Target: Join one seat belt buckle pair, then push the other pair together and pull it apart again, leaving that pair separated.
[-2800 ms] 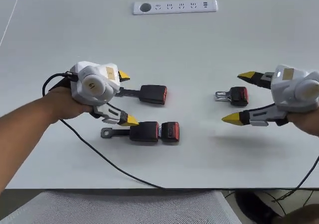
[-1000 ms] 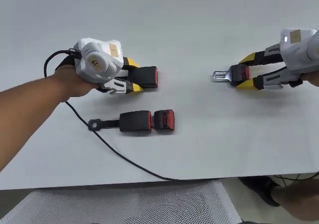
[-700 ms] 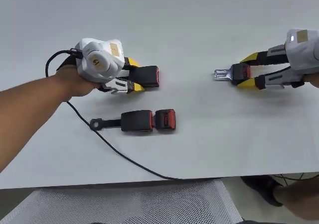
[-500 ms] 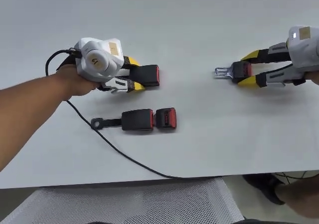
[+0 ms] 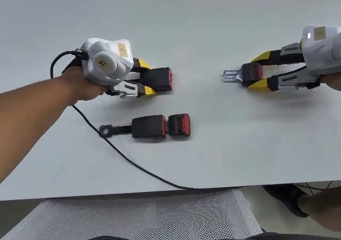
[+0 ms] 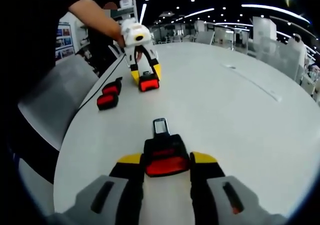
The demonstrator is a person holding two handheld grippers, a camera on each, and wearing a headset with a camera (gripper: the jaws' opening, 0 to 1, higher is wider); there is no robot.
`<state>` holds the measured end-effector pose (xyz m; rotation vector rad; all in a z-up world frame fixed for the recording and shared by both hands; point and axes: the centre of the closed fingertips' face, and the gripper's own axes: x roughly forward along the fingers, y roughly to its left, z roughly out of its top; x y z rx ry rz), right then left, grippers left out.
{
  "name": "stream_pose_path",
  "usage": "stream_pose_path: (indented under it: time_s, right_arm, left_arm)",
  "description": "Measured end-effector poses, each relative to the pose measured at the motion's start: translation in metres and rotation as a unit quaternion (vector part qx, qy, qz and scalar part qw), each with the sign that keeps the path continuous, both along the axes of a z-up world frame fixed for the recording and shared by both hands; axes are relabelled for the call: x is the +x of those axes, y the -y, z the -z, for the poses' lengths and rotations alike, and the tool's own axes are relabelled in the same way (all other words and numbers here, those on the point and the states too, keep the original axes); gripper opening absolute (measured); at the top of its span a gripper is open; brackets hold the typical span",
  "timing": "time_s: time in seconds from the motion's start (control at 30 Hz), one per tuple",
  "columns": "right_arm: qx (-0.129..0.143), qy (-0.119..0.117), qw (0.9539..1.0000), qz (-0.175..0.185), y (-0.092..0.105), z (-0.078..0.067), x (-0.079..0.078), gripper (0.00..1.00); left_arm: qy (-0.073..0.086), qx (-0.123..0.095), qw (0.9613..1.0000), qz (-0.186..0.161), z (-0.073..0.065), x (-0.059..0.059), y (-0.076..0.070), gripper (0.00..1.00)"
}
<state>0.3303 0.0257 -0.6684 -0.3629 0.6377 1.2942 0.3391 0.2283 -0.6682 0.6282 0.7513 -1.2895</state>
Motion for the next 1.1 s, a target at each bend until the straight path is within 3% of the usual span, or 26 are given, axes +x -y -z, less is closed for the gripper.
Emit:
stream_pose_path:
  time_s: [1.1]
  right_arm:
    - [0.046, 0.015, 0.9988, -0.008, -0.101, 0.0, -0.001, 0.35]
  left_arm:
    - [-0.002, 0.003, 1.0, 0.008, 0.002, -0.001, 0.0, 0.36]
